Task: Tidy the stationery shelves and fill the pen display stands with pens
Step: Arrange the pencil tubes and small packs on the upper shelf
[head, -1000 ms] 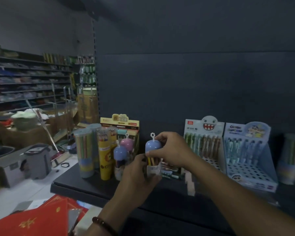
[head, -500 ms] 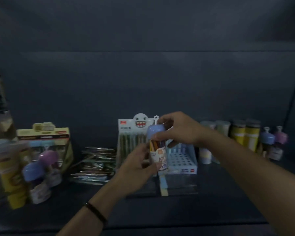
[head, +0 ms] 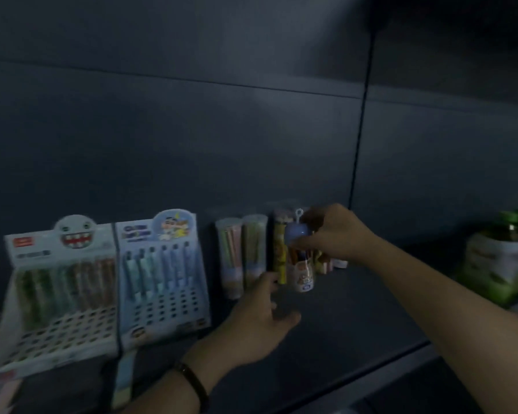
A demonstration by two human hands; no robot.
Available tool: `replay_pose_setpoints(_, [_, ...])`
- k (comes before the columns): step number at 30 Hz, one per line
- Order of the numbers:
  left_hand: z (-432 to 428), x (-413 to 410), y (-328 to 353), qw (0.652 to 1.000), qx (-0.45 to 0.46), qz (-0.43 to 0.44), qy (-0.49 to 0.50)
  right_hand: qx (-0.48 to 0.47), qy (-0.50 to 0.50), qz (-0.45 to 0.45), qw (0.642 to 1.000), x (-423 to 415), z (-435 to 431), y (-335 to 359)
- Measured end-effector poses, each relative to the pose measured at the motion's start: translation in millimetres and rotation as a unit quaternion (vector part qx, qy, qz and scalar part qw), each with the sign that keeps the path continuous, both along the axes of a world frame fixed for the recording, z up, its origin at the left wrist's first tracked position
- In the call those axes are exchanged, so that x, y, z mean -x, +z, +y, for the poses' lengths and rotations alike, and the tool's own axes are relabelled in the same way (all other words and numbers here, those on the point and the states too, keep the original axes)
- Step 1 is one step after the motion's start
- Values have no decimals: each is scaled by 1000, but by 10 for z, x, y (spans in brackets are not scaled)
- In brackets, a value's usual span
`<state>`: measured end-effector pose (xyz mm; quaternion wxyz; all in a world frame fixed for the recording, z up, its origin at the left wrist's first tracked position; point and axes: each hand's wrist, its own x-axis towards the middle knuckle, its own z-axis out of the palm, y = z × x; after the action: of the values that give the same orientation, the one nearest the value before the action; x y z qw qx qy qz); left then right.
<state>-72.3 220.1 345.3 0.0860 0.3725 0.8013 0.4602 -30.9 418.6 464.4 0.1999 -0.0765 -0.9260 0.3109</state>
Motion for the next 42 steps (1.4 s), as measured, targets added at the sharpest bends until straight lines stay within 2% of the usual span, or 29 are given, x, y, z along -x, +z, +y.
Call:
replay_pose_setpoints(5, [750,20,-183,988,94,95,-77,-10,-87,-19,996,-12,685,-299])
replay_pose_setpoints(9, [1226,87,-326,961,216,160,-65,-16,-123,-36,992,13,1083,-529])
replay_pose_setpoints(11, [1349,74,-396,950,246,185,-45,-13,-126,-38,991,51,1226,-645])
replay_pose_setpoints(15, [1469,101,-492,938,249,239,-19,5,-124,-13,992,150,1401,-769])
replay_pose_setpoints(19, [1541,150,-518,934,259,244,-20,-19,-113,10,993,252,1437,-807])
replay_pose_setpoints(26, [1568,164,-525,935,258,244,-2,-7,-101,19,995,285,1413,-811])
replay_pose_setpoints(32, [1573,171,-525,936,257,242,9,-22,-108,3,994,238,1374,-796])
replay_pose_setpoints(38, [1384,59,-419,943,189,258,94,-6,-151,26,988,77,1241,-767])
replay_pose_setpoints(42, [926,-63,-184,950,137,267,90,-1,-141,64,988,-55,904,-593])
